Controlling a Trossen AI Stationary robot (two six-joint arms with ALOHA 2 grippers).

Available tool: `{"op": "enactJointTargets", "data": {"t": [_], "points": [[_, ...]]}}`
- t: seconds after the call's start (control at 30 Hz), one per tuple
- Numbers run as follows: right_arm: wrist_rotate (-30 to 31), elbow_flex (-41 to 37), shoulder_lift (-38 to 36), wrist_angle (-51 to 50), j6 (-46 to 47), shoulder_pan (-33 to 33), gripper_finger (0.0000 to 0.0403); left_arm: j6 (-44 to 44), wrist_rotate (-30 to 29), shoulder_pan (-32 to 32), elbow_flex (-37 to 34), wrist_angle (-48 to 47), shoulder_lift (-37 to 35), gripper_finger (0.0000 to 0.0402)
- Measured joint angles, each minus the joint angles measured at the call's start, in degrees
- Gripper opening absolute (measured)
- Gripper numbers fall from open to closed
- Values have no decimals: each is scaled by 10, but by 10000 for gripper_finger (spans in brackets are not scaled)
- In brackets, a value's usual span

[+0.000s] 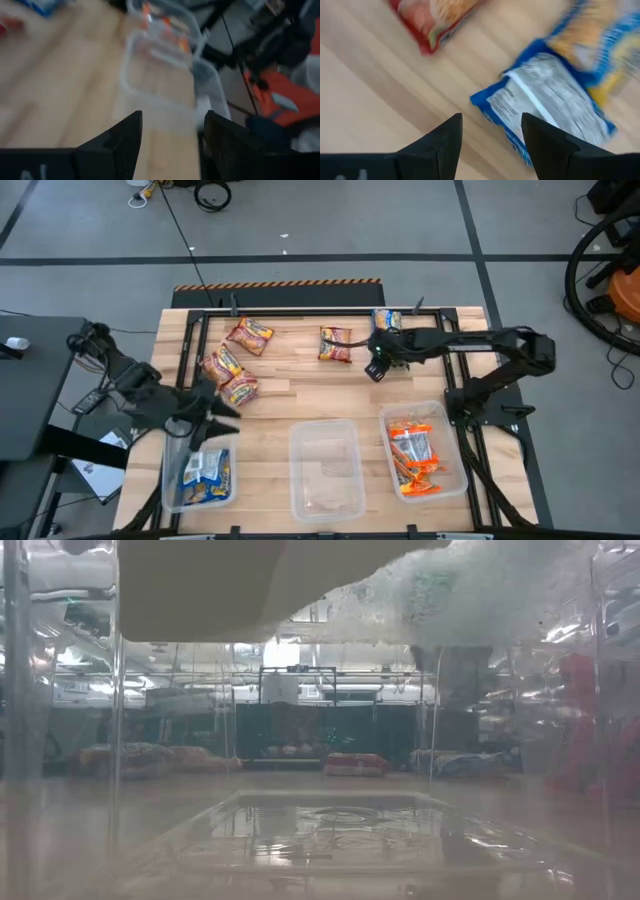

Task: Sort Maruchan noodles
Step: Put the bottom blue noodle pack into the left transparent bin

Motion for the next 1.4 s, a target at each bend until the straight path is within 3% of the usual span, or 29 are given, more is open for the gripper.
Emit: {"op": "enactJointTargets", "data": {"t": [0.2, 0.43, 0.57, 0.73, 1.0, 1.13, 1.23, 1.4], "points": [[-44, 18, 74, 16, -232, -51, 197, 97, -2, 113, 0, 80, 1, 217], [-82, 27, 123, 40, -381, -121, 187, 187, -13, 208, 0, 167, 5, 217], [-105, 27, 153, 40, -421, -145, 176, 197, -14, 246, 0, 182, 11, 217], [-110, 28, 172, 60, -417, -149, 140, 206, -14, 276, -1, 199, 28, 217], [-112, 26, 153, 74, -408, -149, 15, 253, -12, 290, -1, 232, 51, 217], [-118, 34, 106, 66, -379, -133, 18, 281, -13, 290, -1, 235, 57, 217], [-173, 52, 60, 67, -343, -116, 13, 309, -13, 290, -1, 237, 71, 217], [-345, 91, 0, 110, -229, -85, 12, 345, -10, 292, -1, 240, 112, 218]]}}
